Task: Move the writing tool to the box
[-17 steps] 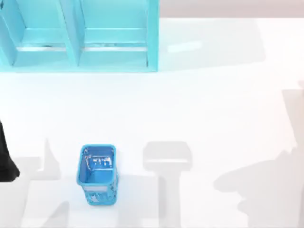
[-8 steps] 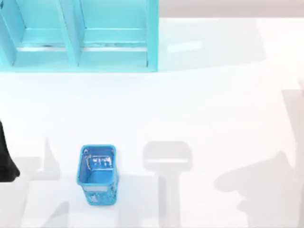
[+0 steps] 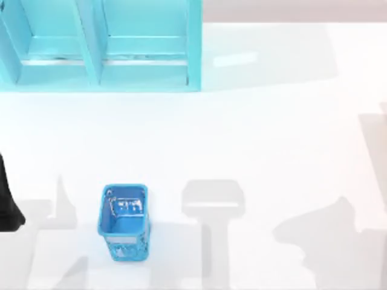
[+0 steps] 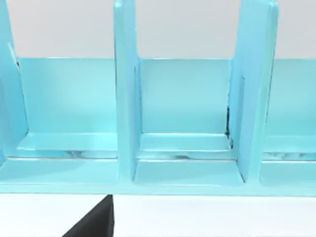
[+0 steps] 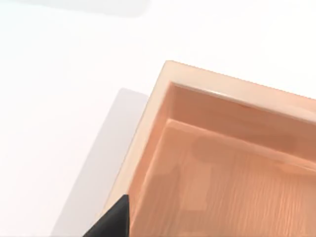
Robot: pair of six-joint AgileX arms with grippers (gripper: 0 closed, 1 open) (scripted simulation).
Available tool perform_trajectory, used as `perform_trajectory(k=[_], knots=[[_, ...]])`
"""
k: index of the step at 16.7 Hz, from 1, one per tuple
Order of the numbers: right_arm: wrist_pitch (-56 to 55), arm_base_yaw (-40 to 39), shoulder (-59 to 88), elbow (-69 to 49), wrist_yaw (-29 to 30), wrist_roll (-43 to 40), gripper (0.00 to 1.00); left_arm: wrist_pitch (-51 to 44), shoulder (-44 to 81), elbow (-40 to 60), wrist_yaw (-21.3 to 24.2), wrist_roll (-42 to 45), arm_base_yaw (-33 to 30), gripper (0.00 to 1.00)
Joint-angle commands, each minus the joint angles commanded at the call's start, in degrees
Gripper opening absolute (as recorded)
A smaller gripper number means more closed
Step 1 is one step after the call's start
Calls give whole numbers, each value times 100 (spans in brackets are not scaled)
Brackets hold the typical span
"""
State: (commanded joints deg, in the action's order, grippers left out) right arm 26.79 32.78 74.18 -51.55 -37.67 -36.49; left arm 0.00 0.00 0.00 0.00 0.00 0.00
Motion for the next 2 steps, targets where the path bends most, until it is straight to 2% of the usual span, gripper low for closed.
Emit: perform_trajectory(k=[2], knots=[[0,0,0,0,0,0,100,0,0,0,0,0,0,100]])
